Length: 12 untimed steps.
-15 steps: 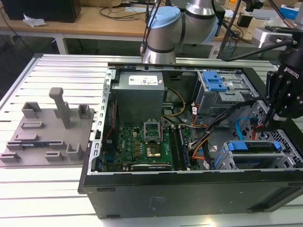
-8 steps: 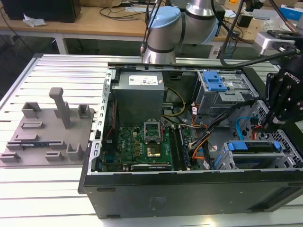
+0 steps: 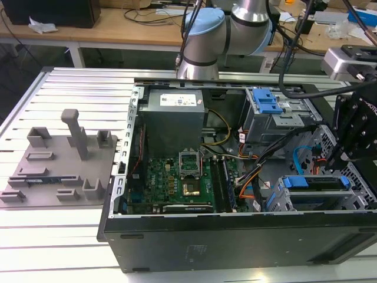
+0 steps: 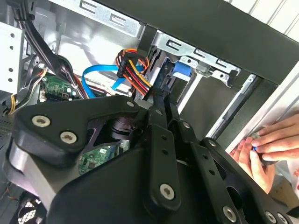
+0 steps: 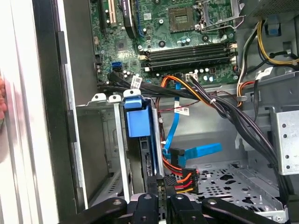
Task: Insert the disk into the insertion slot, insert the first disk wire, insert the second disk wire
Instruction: 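Insert the first disk wire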
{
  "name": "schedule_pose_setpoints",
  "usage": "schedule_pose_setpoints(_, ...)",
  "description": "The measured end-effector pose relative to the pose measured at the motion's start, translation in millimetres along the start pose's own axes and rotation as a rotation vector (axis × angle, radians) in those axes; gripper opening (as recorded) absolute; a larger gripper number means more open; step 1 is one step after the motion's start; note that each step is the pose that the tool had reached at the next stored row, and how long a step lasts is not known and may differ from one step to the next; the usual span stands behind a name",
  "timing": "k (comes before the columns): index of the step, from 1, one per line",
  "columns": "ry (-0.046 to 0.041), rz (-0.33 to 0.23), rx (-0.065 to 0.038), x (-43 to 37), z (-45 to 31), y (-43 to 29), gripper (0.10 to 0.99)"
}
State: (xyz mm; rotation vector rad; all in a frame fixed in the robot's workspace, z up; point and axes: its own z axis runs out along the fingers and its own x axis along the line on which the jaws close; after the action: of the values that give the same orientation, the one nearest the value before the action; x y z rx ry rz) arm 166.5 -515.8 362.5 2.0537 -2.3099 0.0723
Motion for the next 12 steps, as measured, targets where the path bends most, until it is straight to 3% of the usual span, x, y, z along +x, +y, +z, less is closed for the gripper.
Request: schedule_pose_setpoints(12,-0.0040,0.000,0.000,7.2,4.9,0.2,0.169)
